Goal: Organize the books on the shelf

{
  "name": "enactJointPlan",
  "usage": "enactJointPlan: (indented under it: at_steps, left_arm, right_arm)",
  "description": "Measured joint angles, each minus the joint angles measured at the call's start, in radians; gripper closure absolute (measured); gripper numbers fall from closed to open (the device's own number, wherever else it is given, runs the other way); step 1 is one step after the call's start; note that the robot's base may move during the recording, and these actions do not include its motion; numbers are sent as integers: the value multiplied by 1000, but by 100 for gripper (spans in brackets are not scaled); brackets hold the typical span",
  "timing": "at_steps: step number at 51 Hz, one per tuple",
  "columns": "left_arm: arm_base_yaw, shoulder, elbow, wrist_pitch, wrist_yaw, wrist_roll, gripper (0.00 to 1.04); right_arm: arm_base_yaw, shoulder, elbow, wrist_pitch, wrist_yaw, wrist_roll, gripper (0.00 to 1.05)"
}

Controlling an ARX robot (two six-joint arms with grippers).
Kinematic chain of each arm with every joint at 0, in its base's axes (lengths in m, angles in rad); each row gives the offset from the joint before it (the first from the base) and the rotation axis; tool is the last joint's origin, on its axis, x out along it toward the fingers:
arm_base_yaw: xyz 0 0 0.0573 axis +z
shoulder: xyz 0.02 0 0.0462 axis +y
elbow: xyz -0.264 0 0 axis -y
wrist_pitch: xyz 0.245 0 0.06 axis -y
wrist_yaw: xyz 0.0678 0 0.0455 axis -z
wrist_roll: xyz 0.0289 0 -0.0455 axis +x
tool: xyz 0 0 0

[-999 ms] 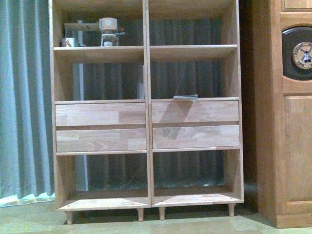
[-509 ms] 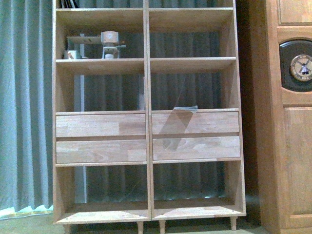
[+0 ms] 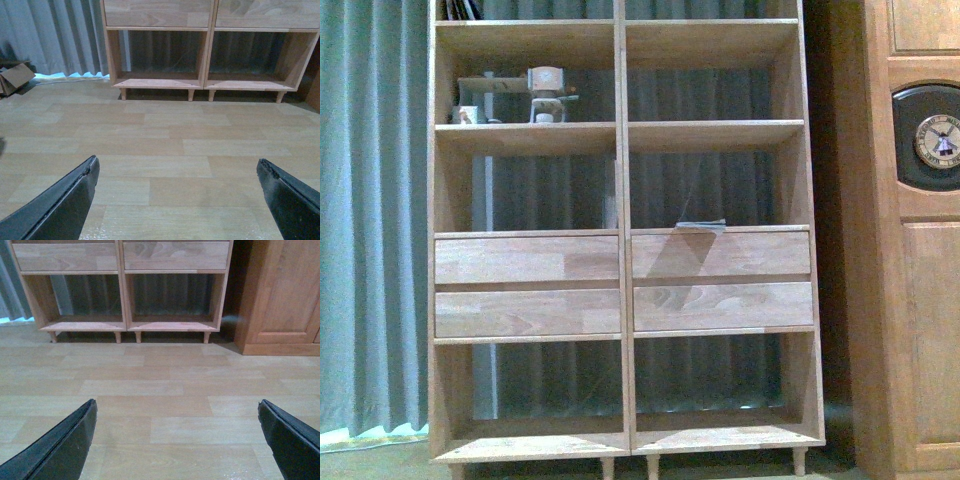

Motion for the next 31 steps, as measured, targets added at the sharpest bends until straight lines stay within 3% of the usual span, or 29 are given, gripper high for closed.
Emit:
enactJointPlan:
  at_steps: [31]
  left_arm:
    - [0,0,0,0,0,0,7]
  right_arm:
    - [0,0,0,0,0,0,7]
